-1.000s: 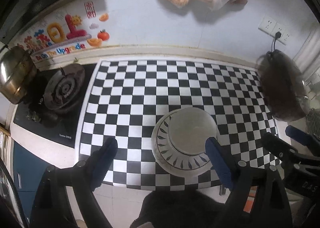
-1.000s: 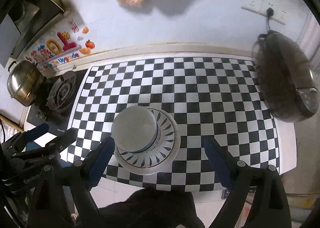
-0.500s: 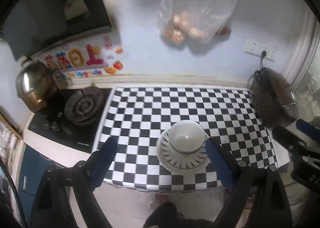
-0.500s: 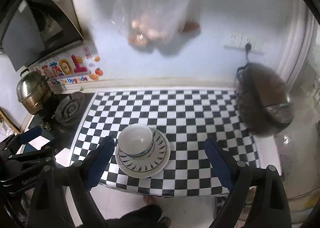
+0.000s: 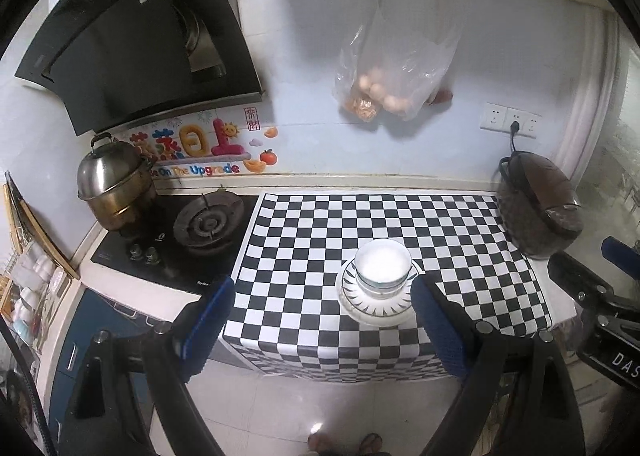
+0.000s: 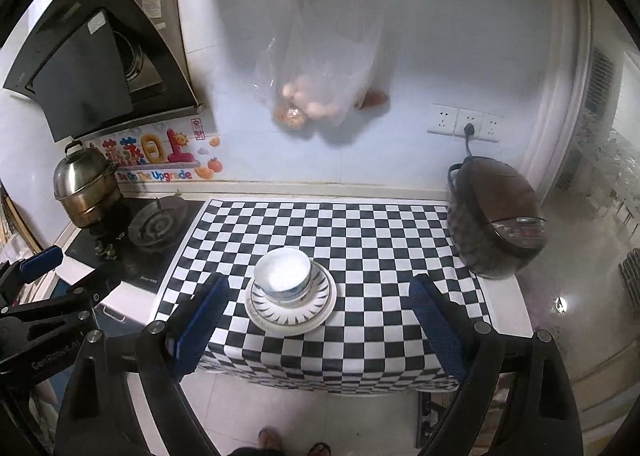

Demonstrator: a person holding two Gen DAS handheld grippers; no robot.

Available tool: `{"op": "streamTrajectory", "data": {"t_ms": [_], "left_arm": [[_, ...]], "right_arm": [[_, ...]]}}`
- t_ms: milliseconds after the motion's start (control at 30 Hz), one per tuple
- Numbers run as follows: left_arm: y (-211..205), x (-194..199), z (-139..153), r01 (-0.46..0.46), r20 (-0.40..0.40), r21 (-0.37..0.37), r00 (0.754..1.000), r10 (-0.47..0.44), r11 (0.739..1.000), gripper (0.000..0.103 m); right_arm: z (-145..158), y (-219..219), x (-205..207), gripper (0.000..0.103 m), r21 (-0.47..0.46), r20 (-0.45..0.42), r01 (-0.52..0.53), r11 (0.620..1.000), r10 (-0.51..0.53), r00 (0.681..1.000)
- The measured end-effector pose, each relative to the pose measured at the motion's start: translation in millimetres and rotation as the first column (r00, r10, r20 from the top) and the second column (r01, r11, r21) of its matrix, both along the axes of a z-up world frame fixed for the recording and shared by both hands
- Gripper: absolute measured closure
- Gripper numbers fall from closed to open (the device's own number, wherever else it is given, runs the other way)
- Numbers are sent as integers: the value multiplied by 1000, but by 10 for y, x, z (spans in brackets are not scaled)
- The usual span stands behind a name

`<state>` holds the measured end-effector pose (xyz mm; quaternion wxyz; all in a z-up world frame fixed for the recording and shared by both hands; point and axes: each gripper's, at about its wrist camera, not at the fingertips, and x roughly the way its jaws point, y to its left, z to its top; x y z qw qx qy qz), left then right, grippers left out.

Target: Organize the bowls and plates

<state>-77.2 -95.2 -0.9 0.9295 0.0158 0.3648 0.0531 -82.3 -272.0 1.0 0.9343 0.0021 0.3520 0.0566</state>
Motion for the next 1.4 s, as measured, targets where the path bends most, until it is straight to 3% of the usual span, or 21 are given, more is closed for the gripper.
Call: {"op": "streamTrajectory", "data": {"t_ms": [467, 1400], "left_arm": [[201, -471, 125, 65, 56, -5, 996, -65, 998, 13], [361, -632, 177, 56, 73, -9, 996, -55, 998, 13]], "right_arm": [[125, 266, -639, 10, -32, 34, 72, 997, -71, 997], [229, 413, -826, 10, -25, 57, 100, 995, -99, 993]]}}
